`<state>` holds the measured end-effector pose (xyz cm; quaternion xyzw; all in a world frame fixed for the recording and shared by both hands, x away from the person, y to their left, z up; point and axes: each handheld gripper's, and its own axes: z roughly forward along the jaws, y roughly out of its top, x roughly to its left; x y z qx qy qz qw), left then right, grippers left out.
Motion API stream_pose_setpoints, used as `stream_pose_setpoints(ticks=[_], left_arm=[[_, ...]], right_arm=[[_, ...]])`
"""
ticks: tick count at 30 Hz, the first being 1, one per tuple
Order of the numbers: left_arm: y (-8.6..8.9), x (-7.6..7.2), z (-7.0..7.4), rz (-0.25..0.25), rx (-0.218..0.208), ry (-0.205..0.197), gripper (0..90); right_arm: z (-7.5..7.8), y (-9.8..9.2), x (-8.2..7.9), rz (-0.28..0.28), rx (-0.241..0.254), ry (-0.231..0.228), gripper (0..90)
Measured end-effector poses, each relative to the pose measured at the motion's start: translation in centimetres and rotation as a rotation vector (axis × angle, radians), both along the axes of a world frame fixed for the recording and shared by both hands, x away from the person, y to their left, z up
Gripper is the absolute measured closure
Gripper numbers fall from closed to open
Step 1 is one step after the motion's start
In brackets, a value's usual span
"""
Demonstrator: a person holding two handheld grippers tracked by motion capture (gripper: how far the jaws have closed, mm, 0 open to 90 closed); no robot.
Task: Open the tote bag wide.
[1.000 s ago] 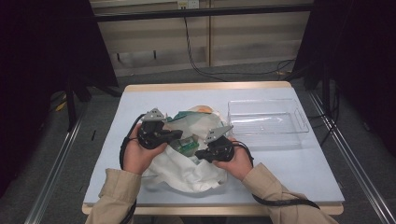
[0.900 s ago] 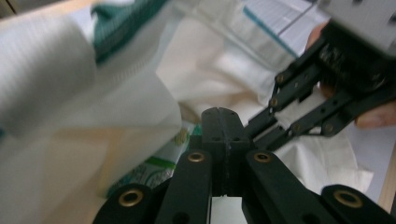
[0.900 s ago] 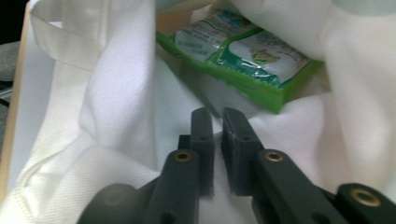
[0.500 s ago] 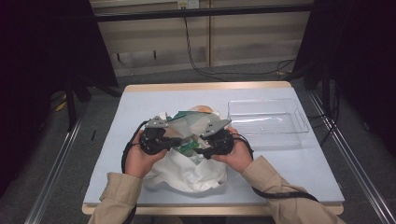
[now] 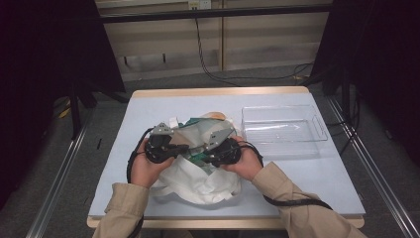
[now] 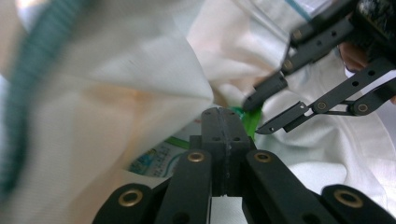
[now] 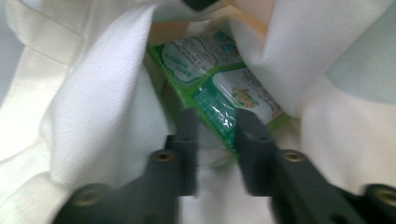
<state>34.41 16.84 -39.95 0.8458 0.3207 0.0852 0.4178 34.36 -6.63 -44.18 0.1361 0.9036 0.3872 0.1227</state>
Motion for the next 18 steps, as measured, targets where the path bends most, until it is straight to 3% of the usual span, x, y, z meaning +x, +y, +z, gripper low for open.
stream_pose_setpoints(ticks=[5, 8, 9, 18], left_arm=[[0.7, 0.5, 1.2, 0.048, 0.005, -0.045, 90.0], [1.0, 1.2, 1.4, 0.074, 0.006, -0.057, 90.0], [1.0, 1.3, 1.4, 0.084, 0.025, -0.063, 90.0], [2.2, 3.9, -0.5, 0.207, 0.022, -0.041, 90.0]], right_arm=[[-0.1, -0.5, -0.1, -0.010, 0.028, 0.043, 89.8], [-0.2, -0.4, -0.1, -0.018, 0.031, 0.061, 90.0], [-0.3, -0.4, -0.1, -0.007, 0.026, 0.067, 90.0], [-0.8, -0.3, -0.3, 0.003, 0.022, 0.085, 90.0]])
